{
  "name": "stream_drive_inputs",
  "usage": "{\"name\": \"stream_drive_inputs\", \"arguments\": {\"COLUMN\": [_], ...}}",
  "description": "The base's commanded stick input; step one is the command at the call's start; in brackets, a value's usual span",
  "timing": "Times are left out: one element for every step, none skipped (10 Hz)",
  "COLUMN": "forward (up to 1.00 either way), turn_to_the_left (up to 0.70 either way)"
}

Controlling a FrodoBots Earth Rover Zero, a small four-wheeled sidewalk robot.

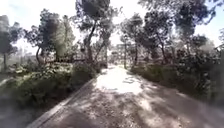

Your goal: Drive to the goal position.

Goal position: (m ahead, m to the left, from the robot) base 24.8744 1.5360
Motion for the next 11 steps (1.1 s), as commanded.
{"name": "stream_drive_inputs", "arguments": {"forward": [0.7,0.7,0.7,0.7,0.7,0.7,0.7,0.7,0.7,0.7,0.7], "turn_to_the_left": [0.0,0.0,0.0,0.0,0.0,0.0,0.0,0.0,0.0,0.0,0.0]}}
